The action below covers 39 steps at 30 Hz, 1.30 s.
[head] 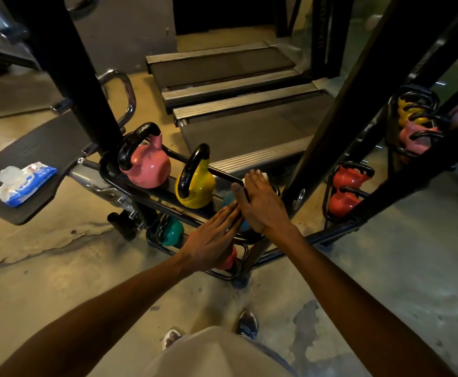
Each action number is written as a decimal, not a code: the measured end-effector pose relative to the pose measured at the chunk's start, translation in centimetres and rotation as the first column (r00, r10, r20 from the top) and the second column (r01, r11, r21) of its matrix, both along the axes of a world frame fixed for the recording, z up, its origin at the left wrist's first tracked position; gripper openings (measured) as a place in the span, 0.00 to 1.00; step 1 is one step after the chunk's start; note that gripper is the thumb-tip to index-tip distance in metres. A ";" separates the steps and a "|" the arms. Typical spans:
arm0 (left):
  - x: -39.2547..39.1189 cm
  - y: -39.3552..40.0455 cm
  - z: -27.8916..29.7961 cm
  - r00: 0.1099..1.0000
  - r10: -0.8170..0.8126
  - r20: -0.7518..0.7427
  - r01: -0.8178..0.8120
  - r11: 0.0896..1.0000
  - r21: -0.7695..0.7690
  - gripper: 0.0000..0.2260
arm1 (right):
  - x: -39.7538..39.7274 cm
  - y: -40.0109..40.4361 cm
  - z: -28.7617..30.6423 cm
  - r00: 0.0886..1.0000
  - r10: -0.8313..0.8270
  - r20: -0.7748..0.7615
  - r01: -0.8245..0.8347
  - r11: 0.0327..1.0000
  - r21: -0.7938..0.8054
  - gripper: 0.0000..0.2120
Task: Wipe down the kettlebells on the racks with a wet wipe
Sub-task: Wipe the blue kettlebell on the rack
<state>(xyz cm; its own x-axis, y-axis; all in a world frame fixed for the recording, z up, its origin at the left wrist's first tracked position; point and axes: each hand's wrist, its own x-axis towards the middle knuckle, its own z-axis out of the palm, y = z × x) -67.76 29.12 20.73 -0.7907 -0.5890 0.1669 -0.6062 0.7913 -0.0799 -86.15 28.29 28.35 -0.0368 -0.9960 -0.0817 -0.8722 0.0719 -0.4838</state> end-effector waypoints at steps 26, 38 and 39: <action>-0.3 0.2 -0.1 0.999 -0.039 -0.005 0.039 0.995 0.087 0.47 | 2.9 -3.6 1.5 0.982 -0.137 -0.129 0.161 0.965 0.206 0.57; -0.6 -0.5 1.2 0.993 -0.044 -0.106 0.054 0.993 0.100 0.41 | 4.0 -4.0 1.8 0.978 -0.089 -0.189 0.126 0.973 0.193 0.54; -0.7 -0.6 1.2 0.991 -0.055 -0.118 0.067 0.993 0.099 0.40 | 4.0 -4.1 1.4 0.978 -0.084 -0.191 0.120 0.976 0.183 0.55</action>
